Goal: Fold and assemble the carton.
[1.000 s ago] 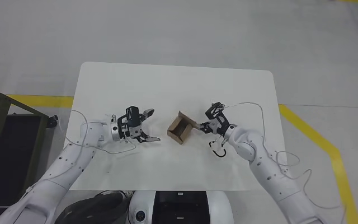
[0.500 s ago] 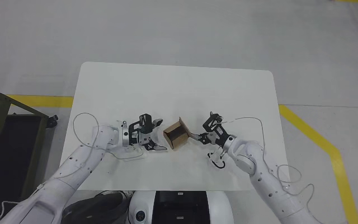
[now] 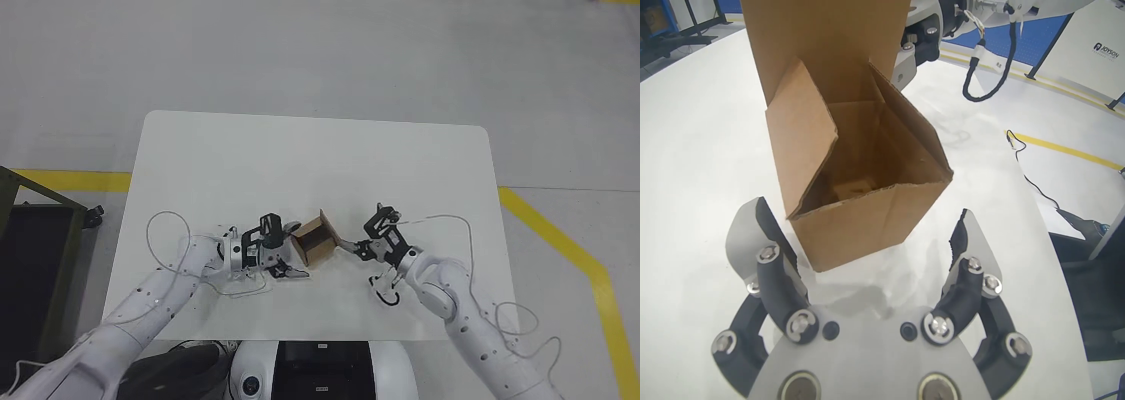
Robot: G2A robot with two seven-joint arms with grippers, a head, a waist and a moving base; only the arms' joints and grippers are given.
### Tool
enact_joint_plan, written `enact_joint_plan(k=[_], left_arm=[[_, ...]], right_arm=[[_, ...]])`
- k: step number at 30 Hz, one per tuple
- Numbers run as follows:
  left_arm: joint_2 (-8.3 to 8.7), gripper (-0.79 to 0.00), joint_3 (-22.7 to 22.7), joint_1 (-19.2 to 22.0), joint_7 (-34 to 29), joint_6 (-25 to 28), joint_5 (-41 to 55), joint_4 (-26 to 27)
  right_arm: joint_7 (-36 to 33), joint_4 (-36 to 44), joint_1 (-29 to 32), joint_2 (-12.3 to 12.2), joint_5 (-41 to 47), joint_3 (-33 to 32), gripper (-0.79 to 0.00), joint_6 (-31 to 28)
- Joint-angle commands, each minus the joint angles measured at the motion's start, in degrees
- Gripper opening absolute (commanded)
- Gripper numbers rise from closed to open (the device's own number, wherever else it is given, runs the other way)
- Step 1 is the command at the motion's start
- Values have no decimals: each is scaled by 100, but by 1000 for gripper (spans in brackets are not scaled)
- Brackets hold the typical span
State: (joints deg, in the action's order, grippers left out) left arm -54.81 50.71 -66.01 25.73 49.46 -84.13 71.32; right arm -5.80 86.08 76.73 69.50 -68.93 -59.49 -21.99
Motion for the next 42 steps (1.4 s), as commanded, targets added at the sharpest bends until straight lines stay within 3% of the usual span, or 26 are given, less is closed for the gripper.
enact_joint_plan(k=[1, 7, 11, 24, 42], left_arm=[[-36, 0, -47, 24, -30, -175, -5, 9], [-160, 0, -118, 166, -183, -732, 155, -121], [-185, 0, -30, 258, -155, -781, 311, -285], [-138, 0, -11, 520, -159, -32, -331, -464], [27, 0, 46, 243, 589, 854, -681, -256]], right_arm=[[11, 6, 10, 6, -1, 20, 0, 21], [59, 15, 33, 15, 13, 35, 0, 33], [95, 37, 75, 10, 17, 5, 0, 33], [75, 65, 50, 9, 103, -69, 0, -38], [120, -441, -555, 144, 303, 109, 0, 117]])
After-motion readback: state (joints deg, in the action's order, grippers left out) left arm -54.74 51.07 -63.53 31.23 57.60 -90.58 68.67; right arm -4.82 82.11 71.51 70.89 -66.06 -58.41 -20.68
